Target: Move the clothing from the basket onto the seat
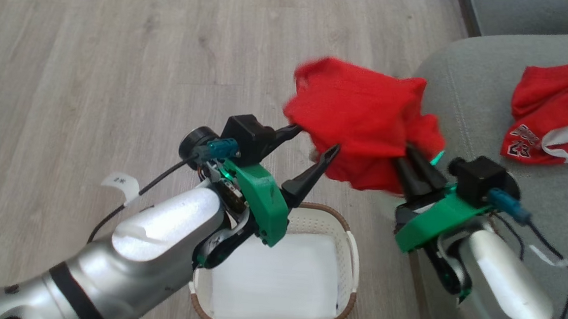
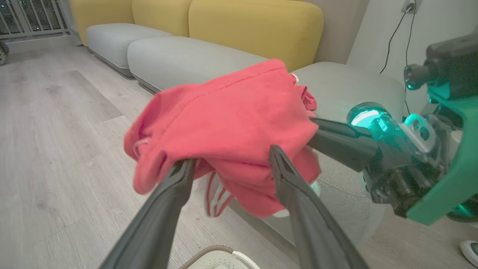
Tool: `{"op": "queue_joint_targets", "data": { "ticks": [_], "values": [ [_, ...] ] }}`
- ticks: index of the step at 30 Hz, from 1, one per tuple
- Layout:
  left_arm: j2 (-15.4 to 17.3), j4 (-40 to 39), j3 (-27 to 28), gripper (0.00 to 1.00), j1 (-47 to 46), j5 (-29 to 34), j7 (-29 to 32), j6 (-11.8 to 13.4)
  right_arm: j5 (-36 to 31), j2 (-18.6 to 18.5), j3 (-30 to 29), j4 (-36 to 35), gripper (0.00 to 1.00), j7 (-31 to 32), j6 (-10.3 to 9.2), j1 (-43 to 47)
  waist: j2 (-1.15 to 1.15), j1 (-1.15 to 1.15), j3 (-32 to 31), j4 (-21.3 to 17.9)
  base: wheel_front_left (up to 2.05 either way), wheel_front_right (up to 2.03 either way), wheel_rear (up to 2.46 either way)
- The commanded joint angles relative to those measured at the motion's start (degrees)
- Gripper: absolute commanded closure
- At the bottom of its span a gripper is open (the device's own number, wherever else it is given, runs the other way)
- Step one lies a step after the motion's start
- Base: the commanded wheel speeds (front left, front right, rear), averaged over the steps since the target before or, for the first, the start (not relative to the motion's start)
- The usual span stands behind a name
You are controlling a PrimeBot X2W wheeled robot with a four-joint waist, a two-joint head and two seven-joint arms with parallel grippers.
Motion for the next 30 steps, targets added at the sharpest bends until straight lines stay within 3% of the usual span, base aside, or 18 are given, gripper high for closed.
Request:
{"op": "queue_joint_targets", "data": {
  "ticks": [1,16,30],
  "values": [
    [1.27,-1.84,2.45,0.0,-2.06,-0.31,-0.55,0.6,-0.3,0.03,-0.68,-2.78,1.0,-0.86,-0.02,-0.56,0.0,0.0,0.08,-0.55,0.0,0.0,0.0],
    [2.6,-5.24,1.74,0.0,0.16,0.63,-1.74,3.03,-3.44,-1.61,-11.65,-12.99,1.0,1.94,-0.02,5.78,0.0,0.0,1.87,-10.4,0.0,0.0,0.0],
    [3.66,-6.69,1.4,0.0,-0.51,2.17,-2.55,4.02,-5.03,0.39,-18.41,-21.67,1.0,3.24,-0.02,11.98,0.0,0.0,4.18,-19.33,0.0,0.0,0.0]
  ]
}}
